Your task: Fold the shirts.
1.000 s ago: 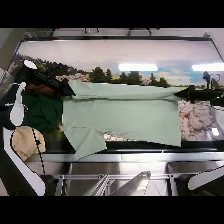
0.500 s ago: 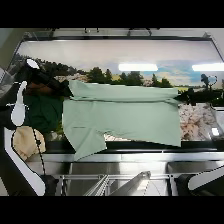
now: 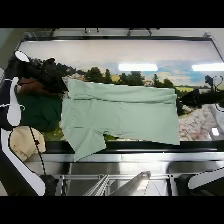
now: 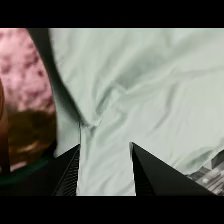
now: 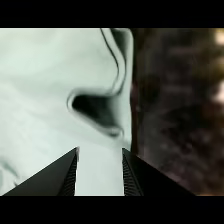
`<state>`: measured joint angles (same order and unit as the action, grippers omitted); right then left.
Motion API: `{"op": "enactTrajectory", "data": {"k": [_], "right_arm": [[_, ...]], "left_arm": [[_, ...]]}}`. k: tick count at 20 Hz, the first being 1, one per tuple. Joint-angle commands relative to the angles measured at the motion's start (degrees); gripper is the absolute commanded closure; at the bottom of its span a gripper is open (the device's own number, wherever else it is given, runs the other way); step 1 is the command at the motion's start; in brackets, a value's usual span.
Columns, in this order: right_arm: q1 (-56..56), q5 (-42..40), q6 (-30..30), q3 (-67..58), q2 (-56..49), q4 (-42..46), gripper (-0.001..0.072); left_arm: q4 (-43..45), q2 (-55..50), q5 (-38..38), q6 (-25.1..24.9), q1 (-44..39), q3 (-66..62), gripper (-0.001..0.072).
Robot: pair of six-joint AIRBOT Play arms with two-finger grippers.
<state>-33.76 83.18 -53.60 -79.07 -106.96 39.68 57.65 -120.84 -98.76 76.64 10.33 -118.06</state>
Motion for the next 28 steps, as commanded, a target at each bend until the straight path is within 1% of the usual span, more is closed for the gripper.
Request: {"op": "enactTrajectory", "data": {"k": [1, 2, 4, 5, 7, 8, 9, 11, 13, 17, 21, 25, 28], "right_arm": [[-2.62, 8.63, -5.22, -0.11, 4.17, 7.61, 0.0387], [-3.15, 9.86, -5.79, 1.68, 6.45, 9.40, 0.0387], [-3.78, 8.98, -5.77, 8.59, 12.11, 13.53, 0.0388], [-4.17, 6.80, -5.84, 13.88, 15.82, 16.35, 0.0388], [-5.57, -0.37, -6.97, 23.45, 22.27, 21.03, 0.0386], [-6.25, -4.66, -7.93, 28.02, 24.79, 21.05, 0.0325], [-6.27, -7.72, -7.93, 31.54, 26.01, 20.46, 0.0248], [-5.27, -9.81, -7.26, 36.85, 25.99, 18.40, 0.0250], [-2.99, -11.19, -5.95, 40.44, 24.76, 16.15, 0.0252], [2.91, -12.17, -3.37, 42.66, 21.86, 10.69, 0.0253], [4.70, -13.31, 0.39, 42.64, 21.18, 2.51, 0.0254], [4.70, -13.35, 1.18, 42.64, 21.18, 1.64, 0.0253], [4.68, -13.86, 1.38, 42.64, 21.16, 1.64, 0.0253]], "left_arm": [[-0.22, 4.20, -4.22, 1.84, 3.19, -0.22, 0.0366], [-0.20, 6.84, -4.04, 1.66, 4.02, 1.95, 0.0366], [-0.17, 13.31, -3.34, -0.35, 5.49, 10.25, 0.0367], [-0.15, 17.33, -1.81, -1.57, 6.27, 16.76, 0.0367], [-0.15, 25.64, 2.32, -2.84, 7.76, 31.69, 0.0366], [-0.11, 29.29, 3.87, -3.98, 8.35, 38.58, 0.0367], [-0.11, 32.76, 4.70, -5.22, 9.01, 45.33, 0.0367], [-0.13, 37.94, 5.44, -5.84, 10.67, 56.33, 0.0366], [-0.15, 41.72, 7.30, -5.75, 12.72, 64.74, 0.0366], [-0.13, 47.12, 11.34, -5.88, 14.69, 74.90, 0.0366], [-0.31, 50.36, 19.80, -5.88, 14.62, 83.21, 0.0366], [-0.85, 50.51, 27.91, -5.92, 14.16, 89.05, 0.0366], [-1.07, 47.23, 32.04, -5.92, 9.51, 88.32, 0.0366]]}}
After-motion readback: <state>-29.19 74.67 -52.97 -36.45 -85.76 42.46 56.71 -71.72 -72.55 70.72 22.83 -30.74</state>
